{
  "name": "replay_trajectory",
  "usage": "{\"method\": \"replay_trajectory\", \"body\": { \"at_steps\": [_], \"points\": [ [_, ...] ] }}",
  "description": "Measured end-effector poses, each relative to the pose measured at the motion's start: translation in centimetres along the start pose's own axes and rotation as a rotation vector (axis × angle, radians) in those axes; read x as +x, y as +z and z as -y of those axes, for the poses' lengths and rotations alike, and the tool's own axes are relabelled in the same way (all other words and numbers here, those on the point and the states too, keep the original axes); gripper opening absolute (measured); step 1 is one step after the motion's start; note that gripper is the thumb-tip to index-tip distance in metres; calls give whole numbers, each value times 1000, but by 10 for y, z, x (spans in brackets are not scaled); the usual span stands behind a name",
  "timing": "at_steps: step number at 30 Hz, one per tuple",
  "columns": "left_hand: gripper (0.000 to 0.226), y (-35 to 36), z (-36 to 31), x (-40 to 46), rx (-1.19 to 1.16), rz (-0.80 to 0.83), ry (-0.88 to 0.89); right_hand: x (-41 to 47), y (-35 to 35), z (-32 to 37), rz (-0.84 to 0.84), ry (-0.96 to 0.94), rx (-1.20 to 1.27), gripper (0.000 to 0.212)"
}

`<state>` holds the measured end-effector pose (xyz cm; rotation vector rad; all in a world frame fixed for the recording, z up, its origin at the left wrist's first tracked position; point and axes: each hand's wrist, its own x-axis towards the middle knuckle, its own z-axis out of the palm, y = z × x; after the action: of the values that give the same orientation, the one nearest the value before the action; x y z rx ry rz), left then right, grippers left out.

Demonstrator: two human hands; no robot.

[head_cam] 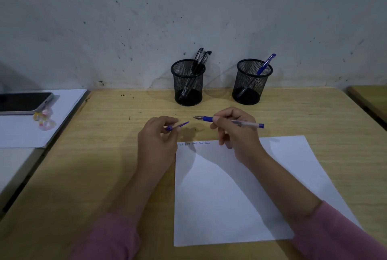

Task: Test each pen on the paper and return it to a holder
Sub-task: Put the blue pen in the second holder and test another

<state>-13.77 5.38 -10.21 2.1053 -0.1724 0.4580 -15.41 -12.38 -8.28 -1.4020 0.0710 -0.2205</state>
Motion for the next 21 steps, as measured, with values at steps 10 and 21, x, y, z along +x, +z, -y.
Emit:
{"method": "replay_trajectory", "body": {
  "at_steps": [10, 21],
  "points": [
    [19, -7, -28, -11, -194, 33, 92, -6, 1, 11, 114, -124, -56, 14],
    [25, -29, -59, -17, -352, -10, 133, -24, 11, 29, 138, -156, 101, 10]
  ]
}}
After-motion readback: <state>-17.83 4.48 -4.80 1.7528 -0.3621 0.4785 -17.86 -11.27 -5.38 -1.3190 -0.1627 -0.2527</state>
